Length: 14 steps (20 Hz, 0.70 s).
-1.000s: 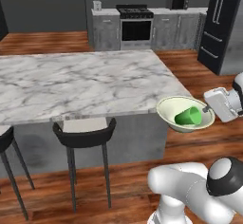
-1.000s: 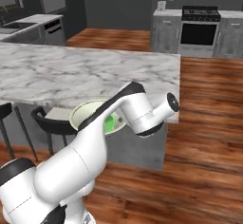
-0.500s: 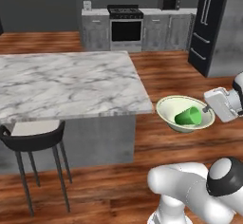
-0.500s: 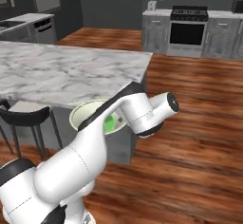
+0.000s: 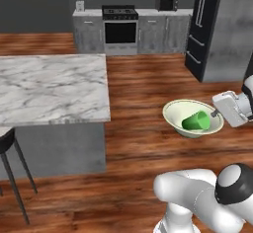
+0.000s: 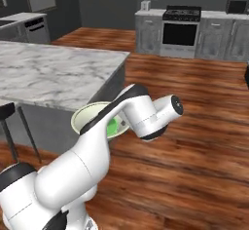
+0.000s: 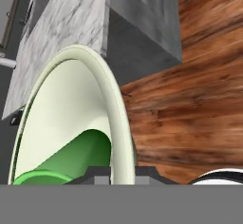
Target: Place the cup inside the bowl on the dining table and move the bowl to any counter.
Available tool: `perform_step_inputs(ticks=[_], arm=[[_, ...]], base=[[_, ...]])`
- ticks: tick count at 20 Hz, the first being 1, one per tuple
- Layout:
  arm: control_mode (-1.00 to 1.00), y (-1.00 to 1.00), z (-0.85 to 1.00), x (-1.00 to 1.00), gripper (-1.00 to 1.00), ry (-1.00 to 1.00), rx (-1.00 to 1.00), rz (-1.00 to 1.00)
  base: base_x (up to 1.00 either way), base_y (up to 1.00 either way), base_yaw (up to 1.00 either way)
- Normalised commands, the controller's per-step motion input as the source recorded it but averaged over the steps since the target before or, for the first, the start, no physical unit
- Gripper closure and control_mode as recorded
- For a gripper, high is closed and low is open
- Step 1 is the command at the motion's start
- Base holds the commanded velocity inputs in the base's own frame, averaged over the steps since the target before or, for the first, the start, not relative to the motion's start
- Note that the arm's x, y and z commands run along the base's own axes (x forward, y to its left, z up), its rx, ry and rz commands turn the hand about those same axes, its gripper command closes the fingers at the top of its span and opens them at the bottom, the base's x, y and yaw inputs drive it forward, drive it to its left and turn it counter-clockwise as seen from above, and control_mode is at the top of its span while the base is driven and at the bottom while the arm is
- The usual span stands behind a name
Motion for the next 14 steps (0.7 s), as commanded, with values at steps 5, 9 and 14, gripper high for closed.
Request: perform_step_inputs(ticks=[5,9,14], arm=[[1.0,0.0,0.0,0.0,1.0,0.0,0.0,0.0],[1.0,0.0,0.0,0.0,1.0,0.0,0.0,0.0],[1.0,0.0,0.0,0.0,1.0,0.0,0.0,0.0]], base=[[0.5,-0.91,0.06],[0.99,-0.48,0.01],[1.0,-0.39,0.0]])
